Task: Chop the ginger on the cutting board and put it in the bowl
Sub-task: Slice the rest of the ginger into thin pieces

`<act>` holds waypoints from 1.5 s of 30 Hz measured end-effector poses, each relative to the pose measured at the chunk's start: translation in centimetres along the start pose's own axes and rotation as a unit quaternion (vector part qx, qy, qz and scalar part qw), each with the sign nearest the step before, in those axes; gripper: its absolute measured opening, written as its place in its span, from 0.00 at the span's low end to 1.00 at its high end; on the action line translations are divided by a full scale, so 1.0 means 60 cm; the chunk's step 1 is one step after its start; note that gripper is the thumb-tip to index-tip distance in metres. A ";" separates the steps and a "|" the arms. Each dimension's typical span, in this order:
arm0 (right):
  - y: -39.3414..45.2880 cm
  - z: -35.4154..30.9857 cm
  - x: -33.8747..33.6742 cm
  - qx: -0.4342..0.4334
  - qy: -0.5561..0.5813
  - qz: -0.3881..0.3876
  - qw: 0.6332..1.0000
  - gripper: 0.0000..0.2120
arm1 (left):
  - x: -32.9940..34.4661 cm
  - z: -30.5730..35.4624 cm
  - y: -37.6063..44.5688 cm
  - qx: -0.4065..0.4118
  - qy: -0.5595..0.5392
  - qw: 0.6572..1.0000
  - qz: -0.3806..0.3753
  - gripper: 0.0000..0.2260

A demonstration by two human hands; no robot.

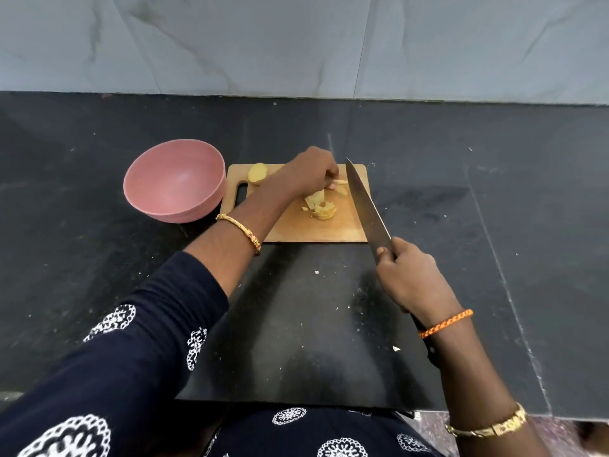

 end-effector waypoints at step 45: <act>-0.001 -0.018 0.009 0.004 -0.064 -0.018 0.998 0.09 | 0.051 0.007 -0.039 -0.072 -0.171 0.961 0.203 0.13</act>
Point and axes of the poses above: each hand's wrist, its own y-axis towards the middle knuckle, its own x-axis out of the palm, z = x × y, the point moved 1 cm from there along y, towards the middle knuckle, and after that the axes turned 1 degree about -x, right-handed, at the moved point
